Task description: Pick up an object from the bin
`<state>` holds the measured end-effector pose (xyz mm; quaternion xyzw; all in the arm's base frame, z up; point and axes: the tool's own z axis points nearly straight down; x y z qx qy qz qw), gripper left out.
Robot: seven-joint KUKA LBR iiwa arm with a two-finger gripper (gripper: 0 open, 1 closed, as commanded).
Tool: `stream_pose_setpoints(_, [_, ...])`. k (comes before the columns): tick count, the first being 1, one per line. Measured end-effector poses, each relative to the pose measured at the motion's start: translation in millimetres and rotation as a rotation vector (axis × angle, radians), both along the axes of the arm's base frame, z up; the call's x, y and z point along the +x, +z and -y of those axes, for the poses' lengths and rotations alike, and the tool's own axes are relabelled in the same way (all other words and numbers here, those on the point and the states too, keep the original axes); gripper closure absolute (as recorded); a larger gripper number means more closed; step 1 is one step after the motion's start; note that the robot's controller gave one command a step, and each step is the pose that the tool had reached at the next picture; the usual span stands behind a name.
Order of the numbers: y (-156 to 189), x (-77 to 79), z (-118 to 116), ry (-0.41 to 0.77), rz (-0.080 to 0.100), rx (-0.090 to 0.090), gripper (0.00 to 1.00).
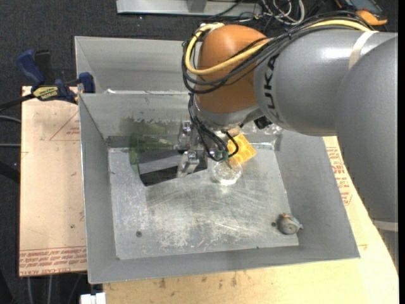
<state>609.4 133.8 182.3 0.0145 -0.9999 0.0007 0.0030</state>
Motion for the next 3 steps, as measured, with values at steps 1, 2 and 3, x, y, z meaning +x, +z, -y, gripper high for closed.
stream_pose_setpoints(1, [0.5, 1.1, -2.8, 0.027, 0.002, 0.001, 1.0])
stream_pose_setpoints(2, [-10.7, -6.5, -0.1, 0.04, 0.001, 0.0, 1.0])
stream_pose_setpoints(3, [-12.6, -6.6, -0.4, 0.045, -0.001, 0.0, 1.0])
